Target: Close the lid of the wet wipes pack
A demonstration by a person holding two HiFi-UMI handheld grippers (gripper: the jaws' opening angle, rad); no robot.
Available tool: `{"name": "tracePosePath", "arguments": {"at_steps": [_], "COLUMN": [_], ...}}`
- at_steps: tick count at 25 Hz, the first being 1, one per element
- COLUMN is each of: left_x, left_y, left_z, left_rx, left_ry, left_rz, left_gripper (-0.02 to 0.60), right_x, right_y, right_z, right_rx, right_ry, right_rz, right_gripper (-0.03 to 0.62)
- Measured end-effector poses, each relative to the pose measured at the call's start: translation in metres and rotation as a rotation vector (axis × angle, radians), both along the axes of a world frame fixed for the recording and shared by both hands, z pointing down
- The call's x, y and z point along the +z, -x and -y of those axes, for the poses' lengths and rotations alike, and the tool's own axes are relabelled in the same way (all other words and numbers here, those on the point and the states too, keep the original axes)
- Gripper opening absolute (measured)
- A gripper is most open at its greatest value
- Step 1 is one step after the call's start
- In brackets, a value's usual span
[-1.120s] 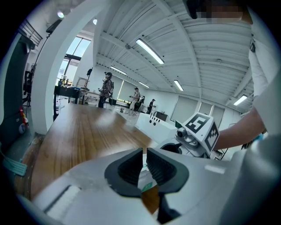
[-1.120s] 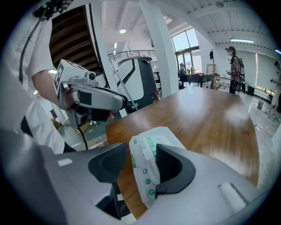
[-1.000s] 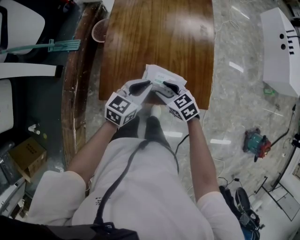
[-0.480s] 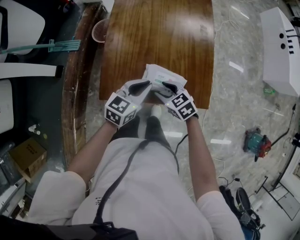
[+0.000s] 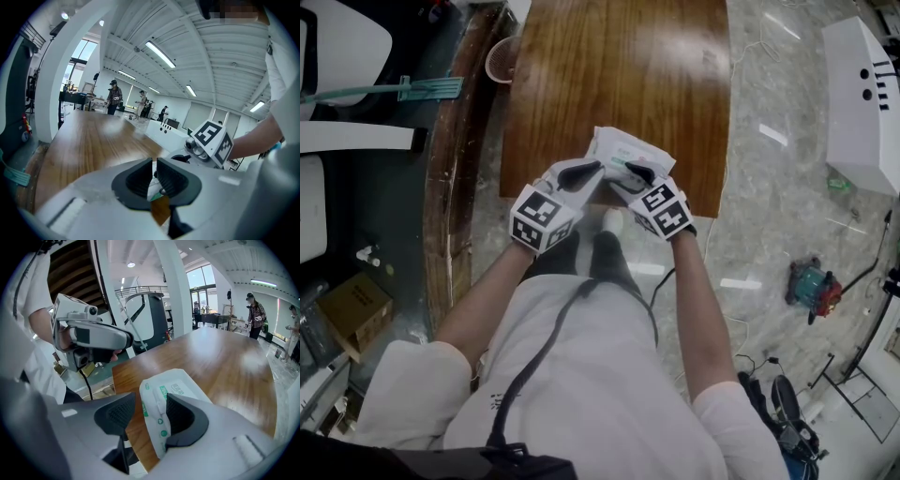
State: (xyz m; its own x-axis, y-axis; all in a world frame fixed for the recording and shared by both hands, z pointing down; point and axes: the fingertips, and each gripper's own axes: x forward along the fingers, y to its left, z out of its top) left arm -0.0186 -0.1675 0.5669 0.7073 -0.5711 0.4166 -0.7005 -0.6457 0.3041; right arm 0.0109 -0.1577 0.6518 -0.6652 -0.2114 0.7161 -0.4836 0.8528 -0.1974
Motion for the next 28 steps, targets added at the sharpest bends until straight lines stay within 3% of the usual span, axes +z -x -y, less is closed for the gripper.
{"name": "tracePosePath", "arguments": {"at_steps": [9,18,19,21,25,28], "left_x": [0.000,-0.011,-0.013,-0.016,-0.025,-0.034], "left_y": [-0.001,0.001,0.001,0.003,0.003,0.003], "left_z": [-0.007,-0.010,-0.011,-0.012,-0.014,-0.016], "left_rx": [0.008,0.009,0.008,0.005,0.000,0.001], "left_ry": [-0.001,-0.026,-0.029,-0.036,-0.052,-0.069], "left_rz": [0.001,0.009,0.009,0.009,0.006,0.002], "left_gripper": [0.037,0.038,0.038,0.038,0.037,0.035], "right_x": [0.005,-0.008,-0.013,-0.022,-0.039,-0.052], "right_y": [0.001,-0.003,-0.005,-0.010,-0.021,-0.024], "right_z": [0.002,0.006,0.006,0.009,0.009,0.005], "right_rx": [0.043,0.112,0.143,0.207,0.277,0.304], "right_ry": [-0.013,-0.028,-0.026,-0.037,-0.074,-0.104], "right_rz": [-0.026,0.060,0.090,0.139,0.188,0.217], "right_gripper": [0.189,0.187,0.176,0.089,0.009,0.009]}}
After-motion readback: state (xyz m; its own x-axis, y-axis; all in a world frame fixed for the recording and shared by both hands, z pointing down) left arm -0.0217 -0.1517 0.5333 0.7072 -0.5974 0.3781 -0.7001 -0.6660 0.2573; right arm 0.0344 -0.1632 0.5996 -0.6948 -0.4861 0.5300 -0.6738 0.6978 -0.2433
